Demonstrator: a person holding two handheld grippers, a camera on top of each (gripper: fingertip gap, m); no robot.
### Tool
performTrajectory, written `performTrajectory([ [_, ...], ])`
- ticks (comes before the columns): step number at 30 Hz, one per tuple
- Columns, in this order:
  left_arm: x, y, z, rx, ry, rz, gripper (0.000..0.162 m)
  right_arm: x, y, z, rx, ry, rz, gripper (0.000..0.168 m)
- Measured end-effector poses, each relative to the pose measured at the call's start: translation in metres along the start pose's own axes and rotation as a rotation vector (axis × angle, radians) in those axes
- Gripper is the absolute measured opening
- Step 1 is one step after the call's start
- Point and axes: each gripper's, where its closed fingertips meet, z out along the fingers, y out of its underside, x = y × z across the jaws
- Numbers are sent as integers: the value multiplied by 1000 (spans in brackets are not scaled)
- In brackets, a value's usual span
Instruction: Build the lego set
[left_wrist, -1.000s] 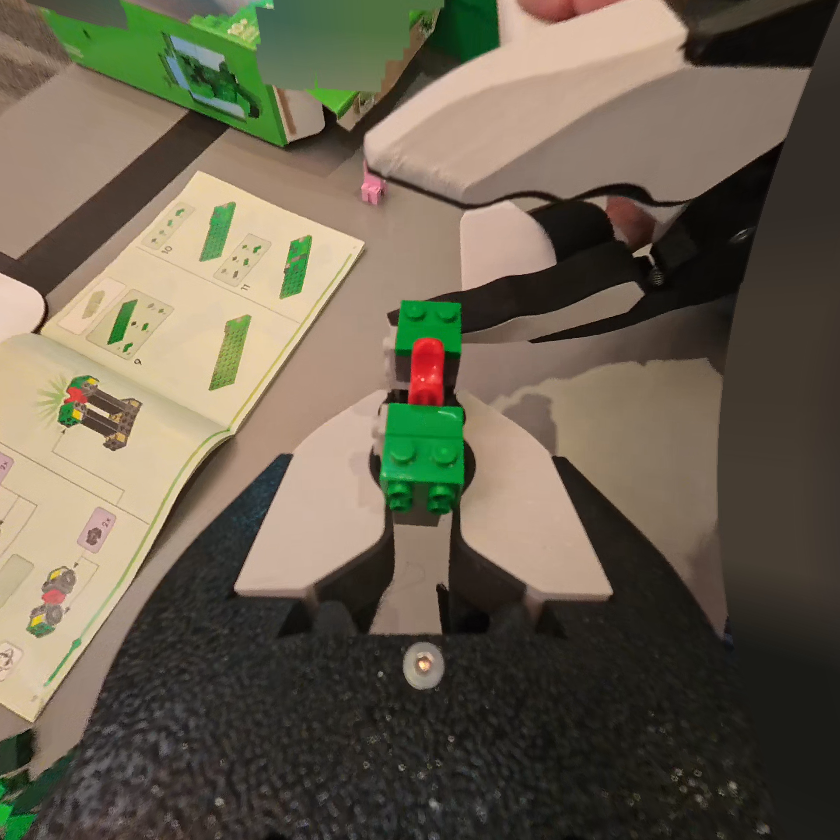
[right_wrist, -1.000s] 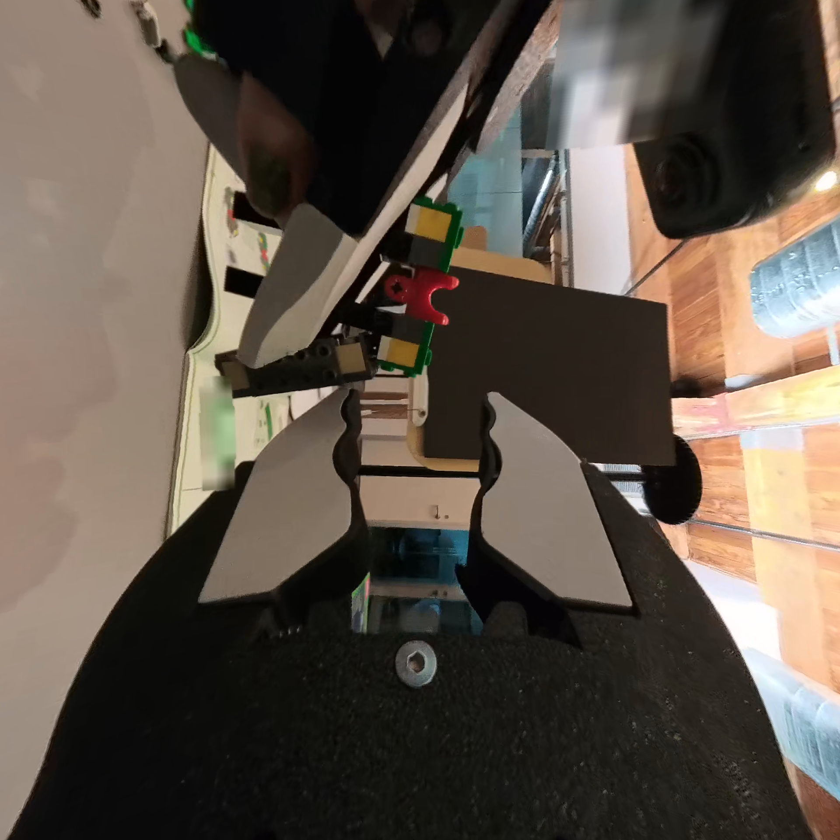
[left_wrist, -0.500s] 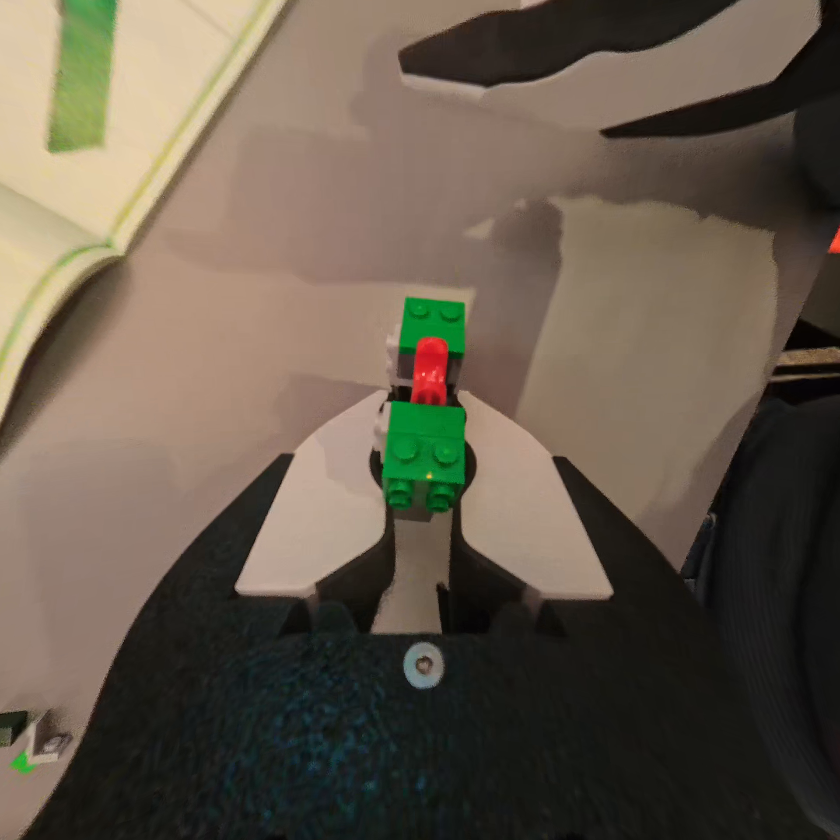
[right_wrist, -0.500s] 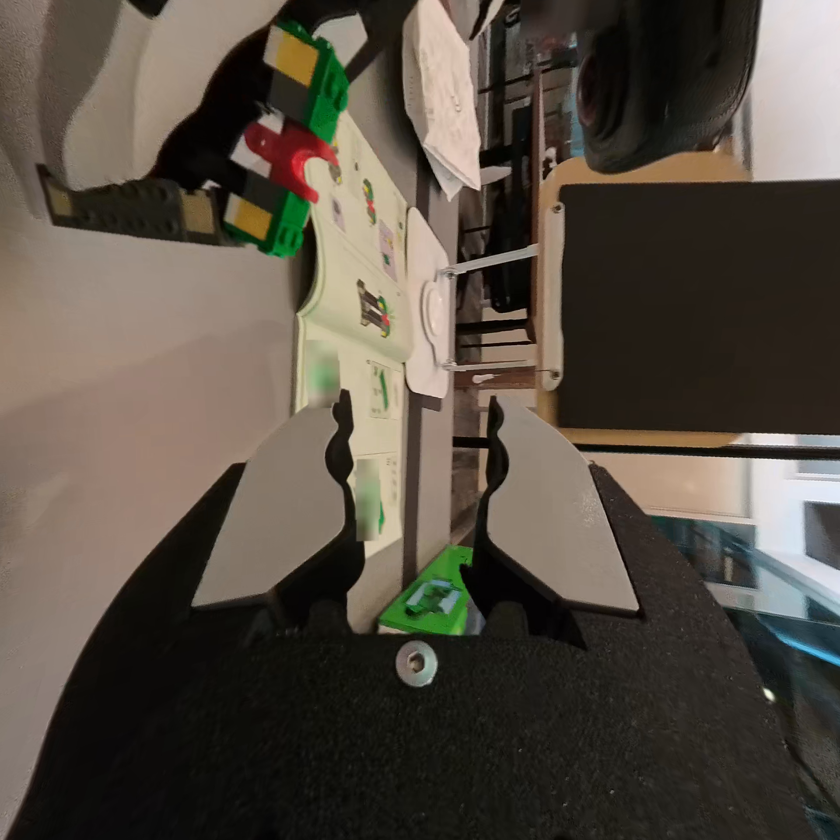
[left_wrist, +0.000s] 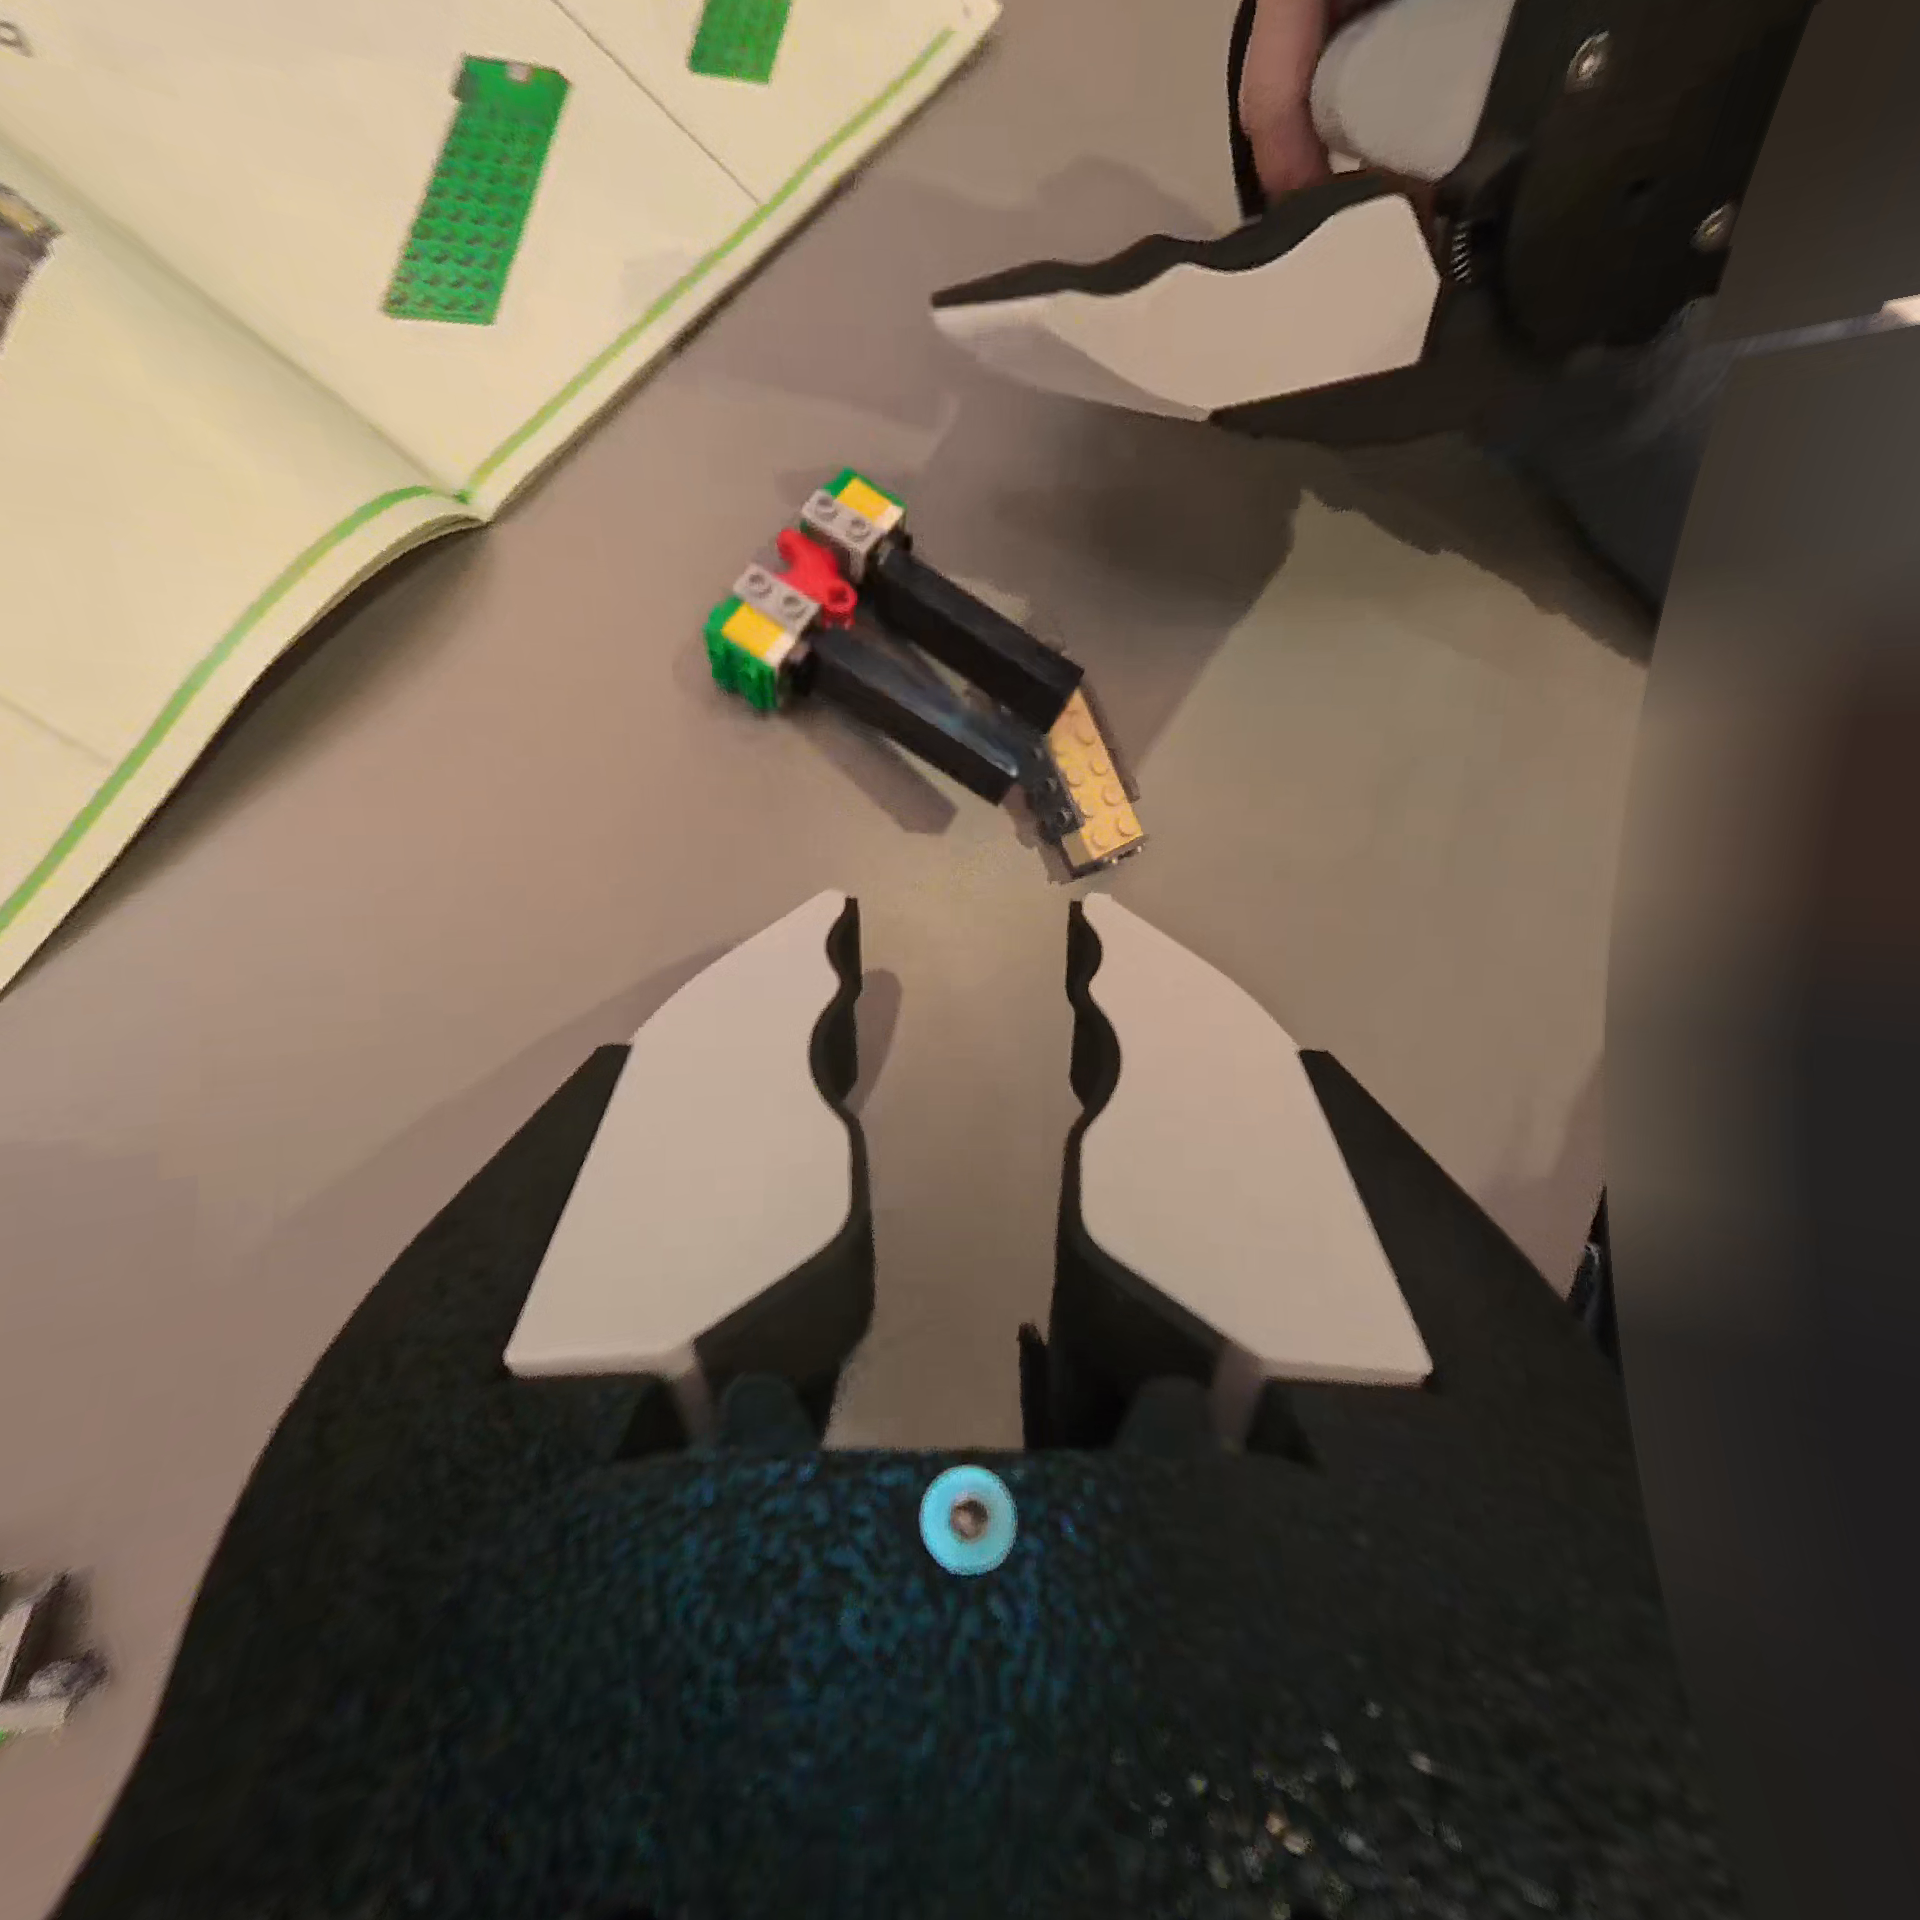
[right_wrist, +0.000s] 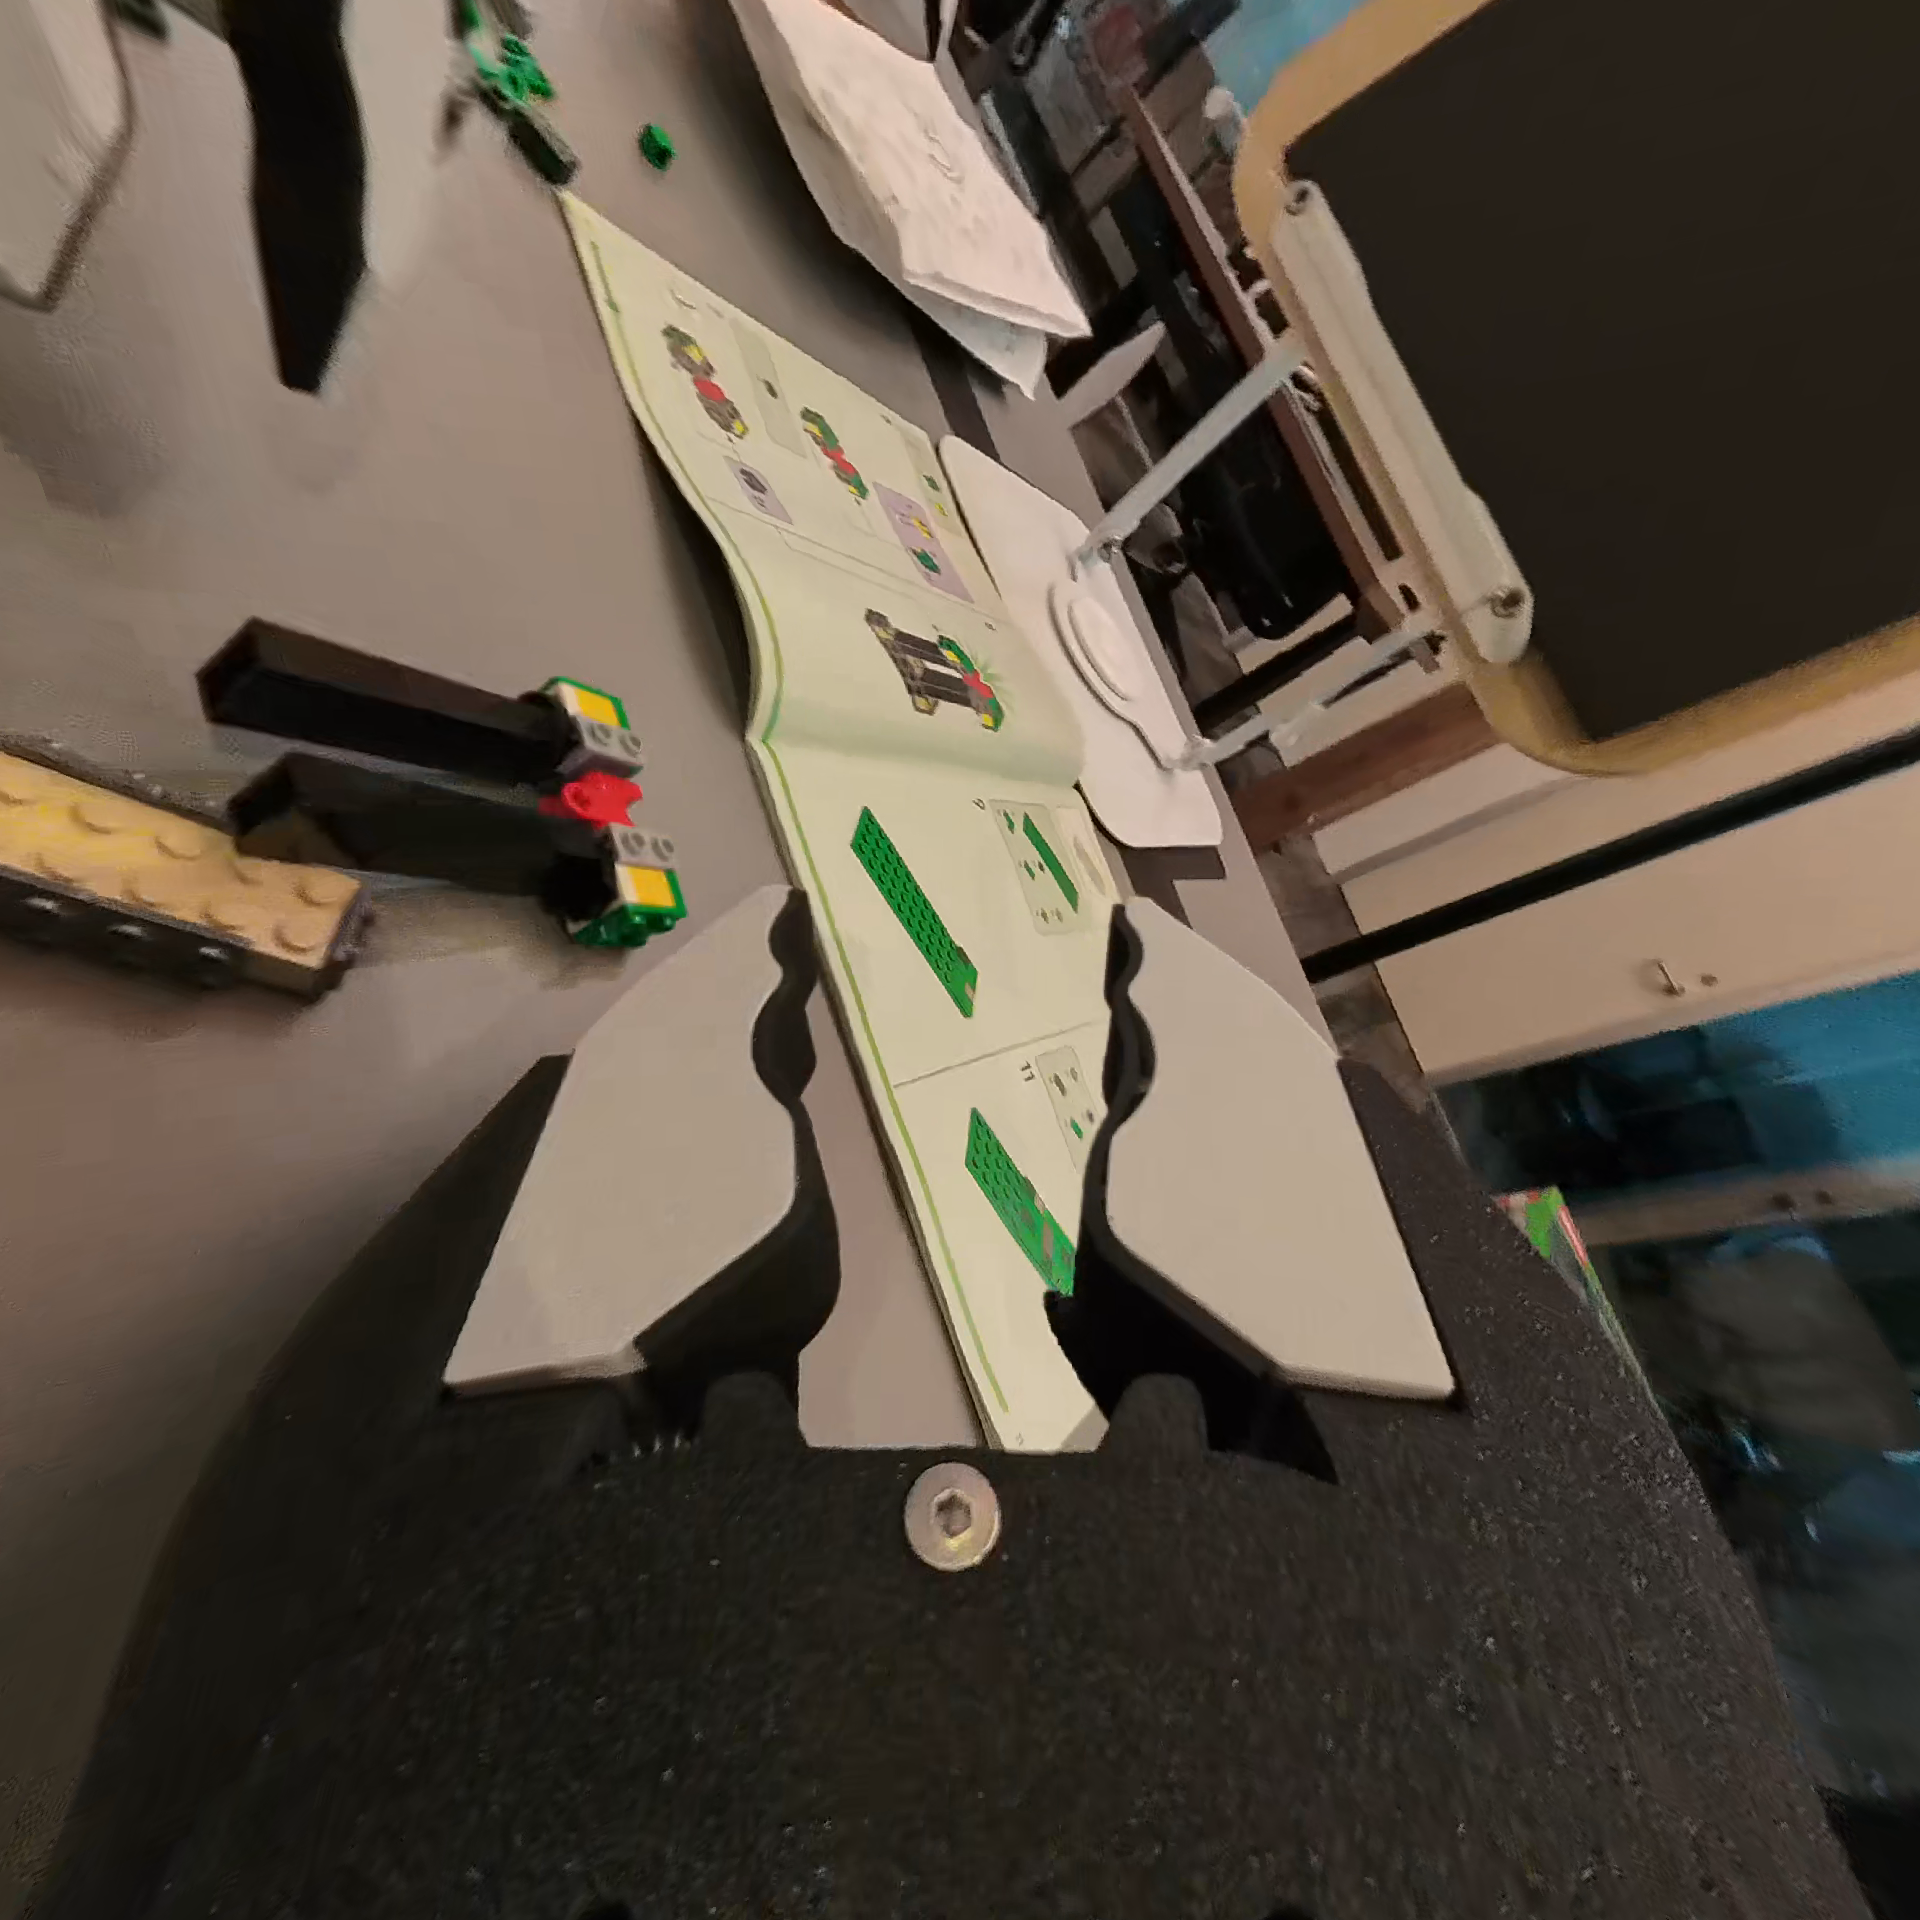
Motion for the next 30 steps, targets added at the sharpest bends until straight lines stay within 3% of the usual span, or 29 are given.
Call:
performTrajectory([
  [6, -2, -4, -17, 182, -6, -17, 34, 0, 3, -8, 37, 66, 124, 51],
  [11, -1, -19, -12, 310, -13, 6, 33, -9, 4, -15, 47, 56, 196, 50],
  [18, -4, -22, 10, 285, -67, 219, 37, -25, 2, -30, 46, -1, 320, 43],
  [22, -2, -22, 18, 271, -5, 223, 33, -38, -5, -39, 21, -66, 452, 32],
  [26, -1, -22, 16, 271, 44, 272, 43, -54, -15, -40, -52, -161, 616, 39],
  [30, 1, -24, 17, 272, 80, 437, 63, -56, -24, -42, -27, -213, 519, 47],
])
